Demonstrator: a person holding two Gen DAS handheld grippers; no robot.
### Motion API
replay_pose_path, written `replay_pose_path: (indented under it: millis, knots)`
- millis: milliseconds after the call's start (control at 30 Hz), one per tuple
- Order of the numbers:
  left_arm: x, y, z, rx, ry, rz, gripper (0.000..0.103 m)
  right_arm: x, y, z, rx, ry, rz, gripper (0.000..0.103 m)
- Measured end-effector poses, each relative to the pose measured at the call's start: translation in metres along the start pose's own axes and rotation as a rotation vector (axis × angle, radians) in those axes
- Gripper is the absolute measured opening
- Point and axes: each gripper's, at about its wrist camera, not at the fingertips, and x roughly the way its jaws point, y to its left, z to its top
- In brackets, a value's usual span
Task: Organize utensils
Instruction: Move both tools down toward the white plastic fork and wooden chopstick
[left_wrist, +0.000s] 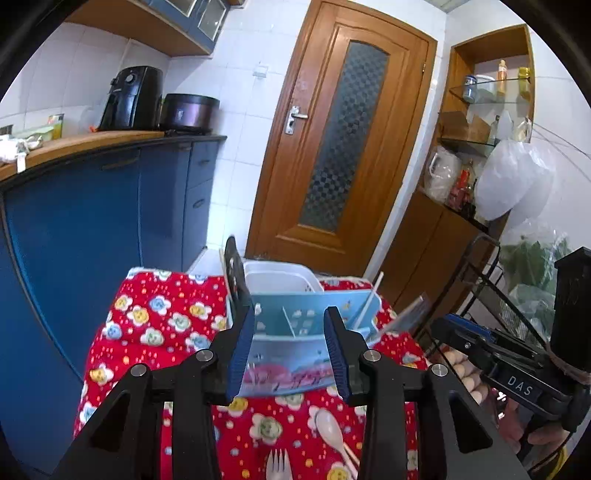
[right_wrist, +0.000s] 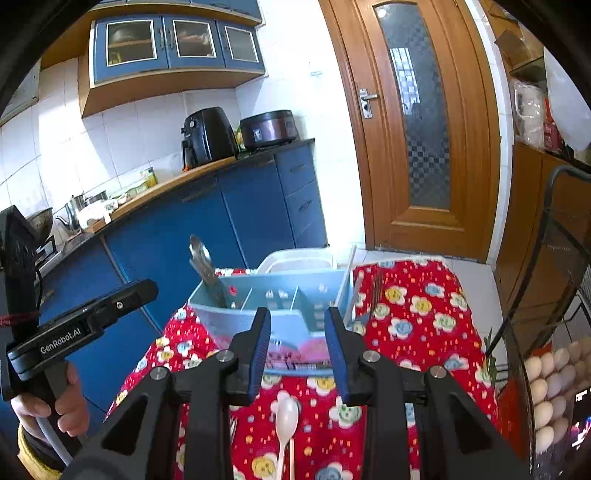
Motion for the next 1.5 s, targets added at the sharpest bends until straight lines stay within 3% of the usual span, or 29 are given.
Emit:
replay_pose_path:
  millis: [533,1100,1500]
  knots:
    - [-0.013,0.008,-0.056,-0.001,0.131,0.021,0.040,0.005,-0.007,-0.069,0.047,0.206,0.029,0.033]
    - [0.015,0.021,-0.123,-0.007,0.341,0.034,0.040,0.028,-0.019,-0.128,0.050,0.401,0.002,0.033]
    - [0.033,0.013,-0.151,0.026,0.448,0.030,0.040,0.036,-0.008,-0.148,-0.023,0.476,0.015,0.033]
